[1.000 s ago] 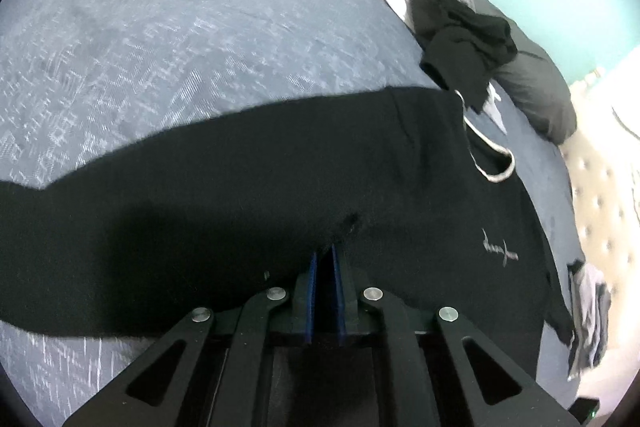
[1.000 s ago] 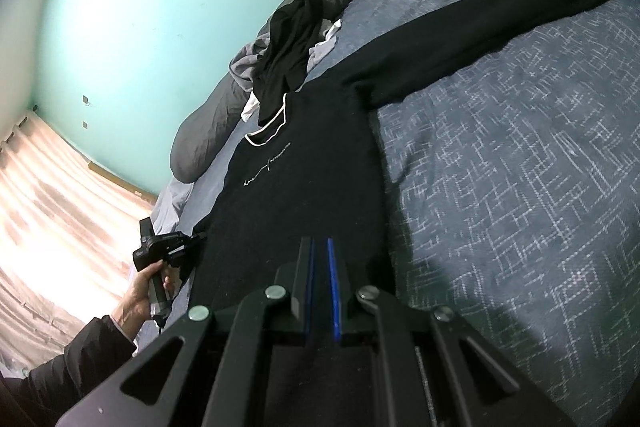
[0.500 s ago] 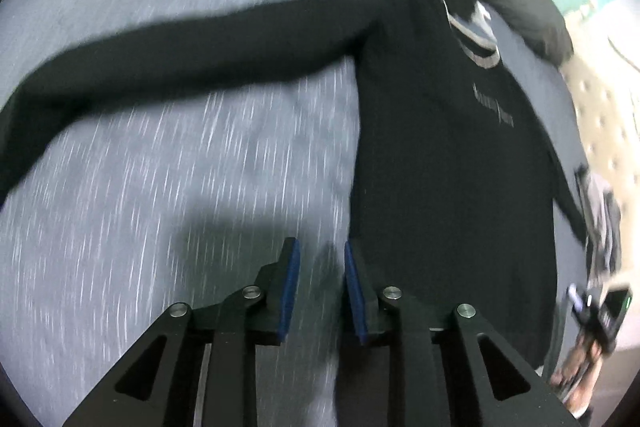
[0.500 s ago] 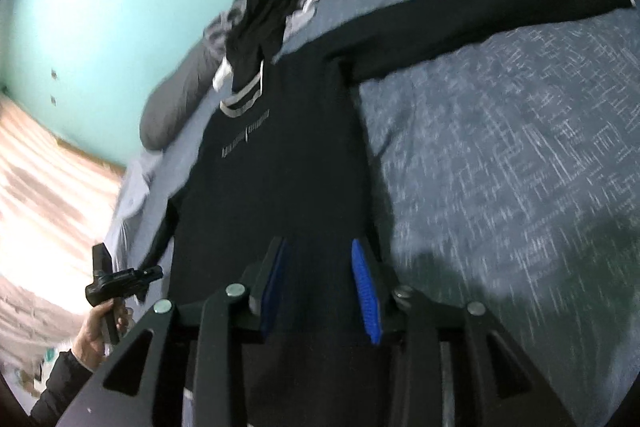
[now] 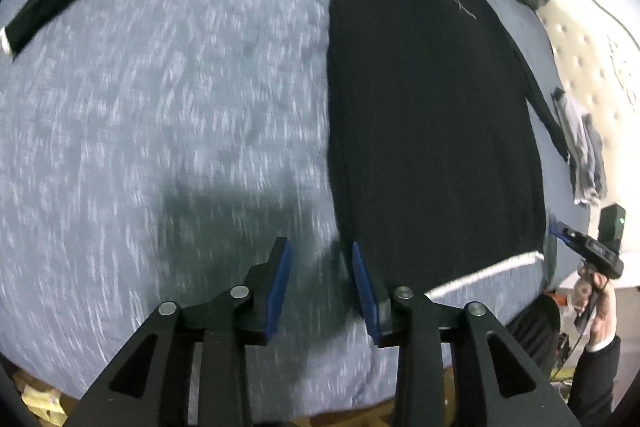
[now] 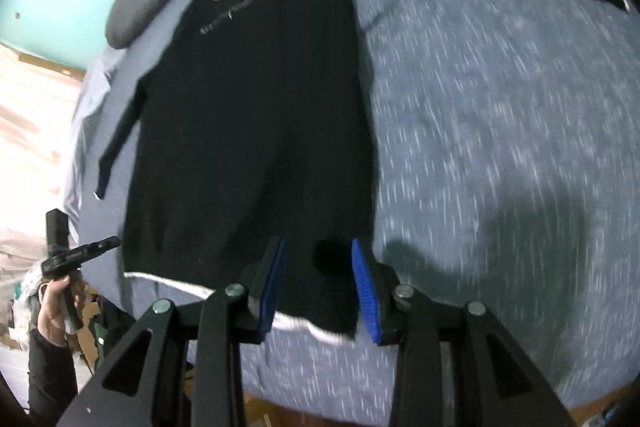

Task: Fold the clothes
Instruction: 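Release the sleeve with the right tool and move both tools back to the hem, then close both tools on the white-trimmed hoodie hem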

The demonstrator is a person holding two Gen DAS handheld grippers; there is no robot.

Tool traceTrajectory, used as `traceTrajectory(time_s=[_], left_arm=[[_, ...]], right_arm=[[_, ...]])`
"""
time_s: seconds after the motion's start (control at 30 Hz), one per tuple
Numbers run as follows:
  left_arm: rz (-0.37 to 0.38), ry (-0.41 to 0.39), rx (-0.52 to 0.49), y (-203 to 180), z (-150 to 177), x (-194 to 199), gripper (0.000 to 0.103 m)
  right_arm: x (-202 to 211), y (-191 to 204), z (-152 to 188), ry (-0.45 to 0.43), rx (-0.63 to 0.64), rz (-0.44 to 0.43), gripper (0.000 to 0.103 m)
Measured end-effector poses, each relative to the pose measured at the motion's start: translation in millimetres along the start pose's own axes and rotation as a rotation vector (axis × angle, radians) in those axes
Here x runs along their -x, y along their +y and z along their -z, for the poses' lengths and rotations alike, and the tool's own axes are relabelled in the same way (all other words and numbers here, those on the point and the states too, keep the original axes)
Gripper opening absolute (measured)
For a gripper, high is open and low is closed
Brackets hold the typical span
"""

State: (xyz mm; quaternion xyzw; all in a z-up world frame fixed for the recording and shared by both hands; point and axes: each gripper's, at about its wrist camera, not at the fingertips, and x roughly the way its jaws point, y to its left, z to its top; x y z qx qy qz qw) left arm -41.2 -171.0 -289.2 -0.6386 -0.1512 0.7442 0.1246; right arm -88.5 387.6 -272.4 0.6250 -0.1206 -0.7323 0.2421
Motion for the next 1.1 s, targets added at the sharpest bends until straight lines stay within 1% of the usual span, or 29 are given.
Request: traceTrajectory(time_s=[0.03, 0.13, 0.33, 0.43, 0.57, 0.63, 0.67, 0.7, 0.73, 0.77, 0.8, 0.9, 1.03, 1.1], left_arm=[[0.003, 0.004, -0.002, -1, 5, 0, 0.036], [0.016, 0.015, -0.004, -6, 18, -1, 0.037], [0.044, 0.034, 0.011, -14, 32, -9, 0.039], [0.071, 0.043, 0.031, -15, 37, -17, 0.039], [0.060, 0.031, 0.008, -23, 44, -22, 0.037], [0.057, 0.023, -0.003, -27, 45, -22, 0.029], [0.062, 0.022, -0.006, -29, 46, -22, 0.021], [0.067, 0.017, -0.009, -31, 46, -22, 0.014], [0.066, 0.015, -0.014, -33, 46, -21, 0.012], [0.062, 0.012, -0.023, -36, 47, -20, 0.010], [0.059, 0.009, -0.031, -39, 48, -19, 0.009], [0.058, -0.001, -0.041, -48, 46, -16, 0.008], [0.036, -0.033, -0.054, -60, 47, -4, 0.008], [0.041, -0.049, -0.058, -64, 45, 4, 0.007]], right_arm=[[-1, 1, 4, 0.018, 0.002, 0.009, 0.035], [-3, -1, 9, 0.025, -0.015, 0.002, 0.035], [-7, -5, 18, 0.040, -0.049, -0.010, 0.035], [-9, -7, 23, 0.047, -0.067, -0.016, 0.035], [-12, -10, 30, 0.056, -0.089, -0.024, 0.035], [-13, -10, 30, 0.058, -0.087, -0.029, 0.035], [-14, -11, 31, 0.057, -0.089, -0.031, 0.034], [-14, -12, 31, 0.056, -0.090, -0.033, 0.032], [-15, -12, 32, 0.058, -0.093, -0.035, 0.029], [-16, -13, 32, 0.058, -0.094, -0.033, 0.023], [-18, -14, 33, 0.057, -0.094, -0.032, 0.015], [-14, -15, 32, 0.038, -0.087, -0.021, 0.006], [-2, -7, 27, 0.013, -0.060, -0.019, 0.005], [9, -6, 24, 0.004, -0.040, -0.008, 0.005]])
